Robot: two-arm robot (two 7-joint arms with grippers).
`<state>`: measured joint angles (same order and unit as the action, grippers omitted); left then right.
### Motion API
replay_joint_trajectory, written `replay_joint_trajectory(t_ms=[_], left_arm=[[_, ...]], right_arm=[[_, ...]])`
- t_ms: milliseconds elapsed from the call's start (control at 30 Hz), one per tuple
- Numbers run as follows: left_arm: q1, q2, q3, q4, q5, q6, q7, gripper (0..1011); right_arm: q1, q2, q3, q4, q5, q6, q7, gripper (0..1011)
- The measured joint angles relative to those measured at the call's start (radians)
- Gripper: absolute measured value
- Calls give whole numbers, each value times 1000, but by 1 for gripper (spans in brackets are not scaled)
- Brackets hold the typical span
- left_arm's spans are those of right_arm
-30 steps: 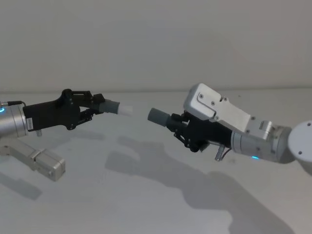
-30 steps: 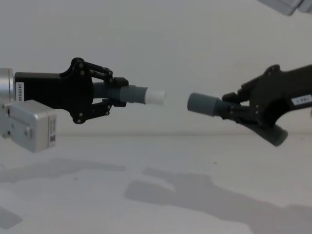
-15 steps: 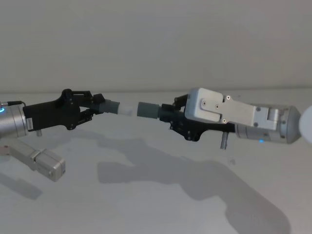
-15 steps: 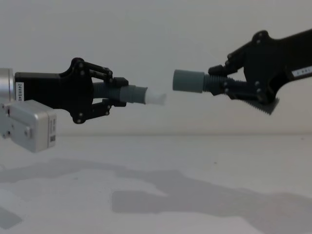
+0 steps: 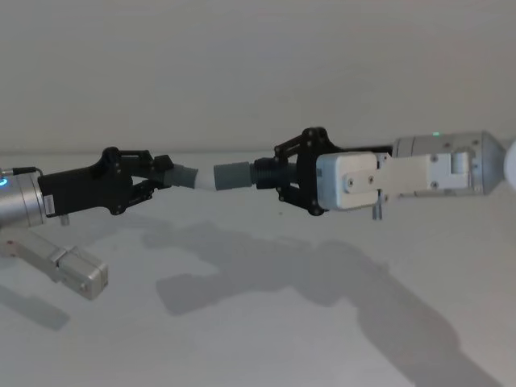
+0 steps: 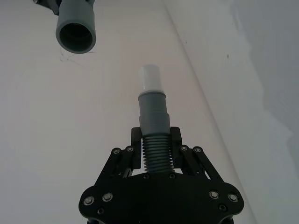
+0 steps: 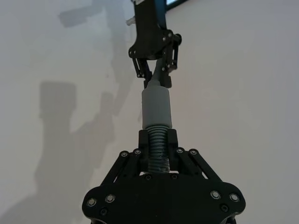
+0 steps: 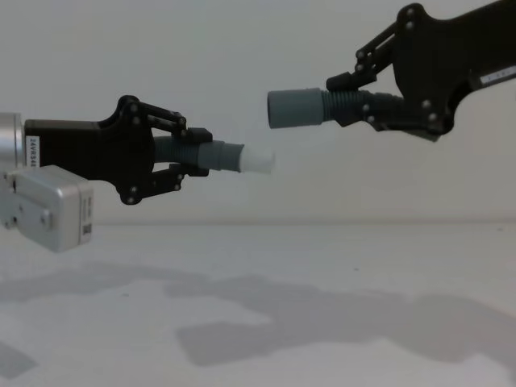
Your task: Use both hands to pick up one end of the pipe from the table, align the ends, and insert them.
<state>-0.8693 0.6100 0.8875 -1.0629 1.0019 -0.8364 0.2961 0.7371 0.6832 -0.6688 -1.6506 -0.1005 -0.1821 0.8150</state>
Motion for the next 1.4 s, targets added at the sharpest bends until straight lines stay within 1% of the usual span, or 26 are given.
replay_joint_trajectory(t_ms=[67,200,267,400,533,800,967,1000,1033,1067,1100,1167,1200,1233,1267,1400], left_arm=[[0,0,0,0,0,0,0,325],[0,0,0,0,0,0,0,325],[0,0,0,0,0,0,0,325],[0,0,0,0,0,0,0,325],[0,0,0,0,0,0,0,325],[0,0,0,0,0,0,0,325],[0,0,0,0,0,0,0,325],[0,0,0,0,0,0,0,325],[0,0,0,0,0,0,0,325],[0,0,0,0,0,0,0,325],[0,0,0,0,0,0,0,325],[0,0,0,0,0,0,0,325],[0,0,0,0,0,0,0,325],[0,0,0,0,0,0,0,325],[0,0,0,0,0,0,0,325],[0,0,0,0,0,0,0,325]], right_arm=[[26,-5,-11,22,-10,-37,20,204],[64,-13,-28,59,-24,-81,47,204],[81,-17,-36,77,-31,-93,59,204],[101,-23,-47,100,-41,-98,74,204],[113,-27,-57,116,-49,-88,84,204],[124,-34,-68,137,-55,-37,93,204],[122,-39,-68,142,-43,22,95,204],[119,-41,-66,141,-38,41,94,204],[119,-41,-66,141,-38,41,94,204],[116,-42,-64,139,-31,64,92,204],[114,-43,-62,138,-29,72,91,204],[107,-45,-57,133,-18,108,84,204],[102,-46,-53,128,-11,132,79,204],[102,-46,-53,128,-11,132,79,204],[96,-47,-48,124,-2,159,74,204],[84,-49,-37,112,16,213,63,204]])
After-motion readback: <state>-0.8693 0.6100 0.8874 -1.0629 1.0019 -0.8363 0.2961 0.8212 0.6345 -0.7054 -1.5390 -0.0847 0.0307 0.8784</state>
